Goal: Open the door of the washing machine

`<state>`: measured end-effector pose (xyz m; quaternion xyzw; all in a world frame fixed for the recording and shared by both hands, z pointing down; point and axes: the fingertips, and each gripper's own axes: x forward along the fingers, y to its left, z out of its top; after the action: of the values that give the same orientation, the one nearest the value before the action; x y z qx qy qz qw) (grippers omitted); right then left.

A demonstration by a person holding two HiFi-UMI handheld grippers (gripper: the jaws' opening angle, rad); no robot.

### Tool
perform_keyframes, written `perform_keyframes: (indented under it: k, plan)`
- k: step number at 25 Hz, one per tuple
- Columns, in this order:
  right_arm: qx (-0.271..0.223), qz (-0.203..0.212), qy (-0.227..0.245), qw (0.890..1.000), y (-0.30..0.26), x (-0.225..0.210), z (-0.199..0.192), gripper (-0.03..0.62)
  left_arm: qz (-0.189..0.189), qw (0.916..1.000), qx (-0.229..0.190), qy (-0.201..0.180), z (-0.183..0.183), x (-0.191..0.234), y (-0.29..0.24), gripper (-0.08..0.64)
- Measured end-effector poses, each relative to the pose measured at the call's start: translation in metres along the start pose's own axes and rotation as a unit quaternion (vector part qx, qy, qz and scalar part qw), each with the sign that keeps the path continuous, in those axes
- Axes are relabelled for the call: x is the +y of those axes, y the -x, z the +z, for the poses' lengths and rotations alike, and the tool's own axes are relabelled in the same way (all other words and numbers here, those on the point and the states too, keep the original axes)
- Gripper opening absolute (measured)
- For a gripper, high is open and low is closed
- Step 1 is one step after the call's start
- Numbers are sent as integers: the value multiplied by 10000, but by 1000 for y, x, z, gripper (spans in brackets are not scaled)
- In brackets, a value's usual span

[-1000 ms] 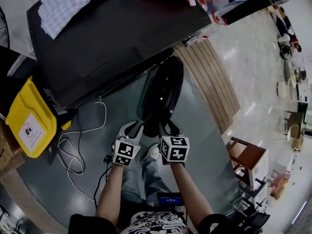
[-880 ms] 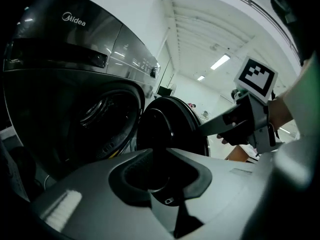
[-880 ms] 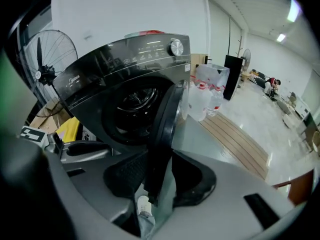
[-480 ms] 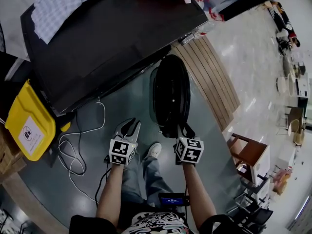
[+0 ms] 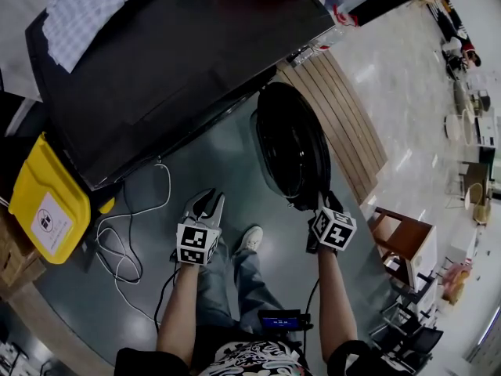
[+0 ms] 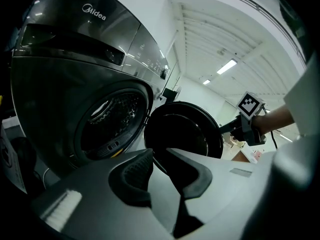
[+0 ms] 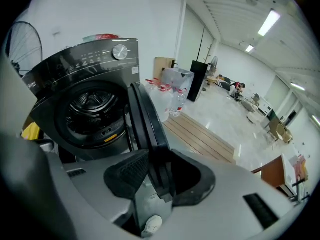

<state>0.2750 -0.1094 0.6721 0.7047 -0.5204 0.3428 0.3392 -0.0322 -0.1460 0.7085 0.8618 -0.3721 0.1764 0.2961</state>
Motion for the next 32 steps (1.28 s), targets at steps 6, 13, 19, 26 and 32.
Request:
perform_keyframes:
  k: [6, 13, 19, 26, 32]
  plan:
    - [-261, -414, -577, 9971, -13, -46, 14, 104, -40, 9999, 86, -82, -2, 4, 0, 77]
    - [-203, -606, -797, 9948, -30, -66, 32, 71, -36, 9997, 73, -213, 5, 12, 3, 78]
    - [-837, -503, -627, 9932, 19, -44, 46, 3, 293, 9994, -121, -152, 22, 1, 33, 77]
    - [-1344, 1211, -556, 9819, 102, 44, 35, 3, 446, 9977, -513, 77, 62, -39, 72, 2]
    - [-2037, 2001, -432, 9574, 187, 56, 42, 2, 620, 9922, -1085, 6, 102, -93, 115, 2]
